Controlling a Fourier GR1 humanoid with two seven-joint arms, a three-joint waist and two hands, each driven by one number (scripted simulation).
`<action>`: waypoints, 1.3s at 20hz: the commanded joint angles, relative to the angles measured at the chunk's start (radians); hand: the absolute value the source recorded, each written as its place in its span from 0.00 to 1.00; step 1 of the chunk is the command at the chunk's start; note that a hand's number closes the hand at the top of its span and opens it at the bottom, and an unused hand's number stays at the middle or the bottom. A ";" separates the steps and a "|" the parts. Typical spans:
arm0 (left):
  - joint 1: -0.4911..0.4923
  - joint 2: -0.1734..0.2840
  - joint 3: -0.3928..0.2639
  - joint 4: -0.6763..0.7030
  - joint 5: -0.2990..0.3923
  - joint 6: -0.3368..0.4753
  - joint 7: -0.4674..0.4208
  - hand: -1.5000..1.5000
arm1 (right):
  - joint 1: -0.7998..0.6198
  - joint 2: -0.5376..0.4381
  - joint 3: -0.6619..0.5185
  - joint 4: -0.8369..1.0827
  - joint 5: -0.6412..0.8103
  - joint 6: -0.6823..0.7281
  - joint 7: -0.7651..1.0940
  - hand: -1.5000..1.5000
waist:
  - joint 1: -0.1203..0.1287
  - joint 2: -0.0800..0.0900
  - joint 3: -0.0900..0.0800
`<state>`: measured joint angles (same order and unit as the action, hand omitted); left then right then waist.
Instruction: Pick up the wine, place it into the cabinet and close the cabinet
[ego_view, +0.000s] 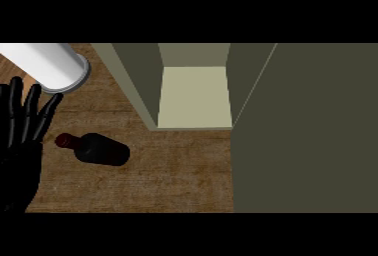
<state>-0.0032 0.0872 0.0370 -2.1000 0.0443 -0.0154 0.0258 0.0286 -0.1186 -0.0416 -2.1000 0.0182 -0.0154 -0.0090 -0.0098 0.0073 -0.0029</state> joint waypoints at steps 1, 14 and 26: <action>-0.065 0.019 0.055 0.029 0.077 -0.030 0.015 0.00 | 0.016 0.010 -0.007 0.002 0.000 0.015 -0.016 0.00 | 0.008 -0.008 0.003; 0.066 0.016 0.144 -0.113 0.604 -0.068 0.257 0.00 | 0.209 -0.052 0.154 -0.315 -0.339 0.207 0.291 0.00 | 0.010 -0.010 0.003; 0.115 0.107 0.299 -0.336 0.763 0.059 0.462 0.00 | 0.308 -0.035 0.228 -0.530 -0.327 0.163 0.400 0.00 | 0.004 -0.014 0.003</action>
<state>0.1263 0.1704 0.3028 -2.3179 0.7380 -0.0119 0.4225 0.2554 -0.1515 0.1635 -2.4245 -0.2516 0.1547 0.3215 0.0000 -0.0057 -0.0002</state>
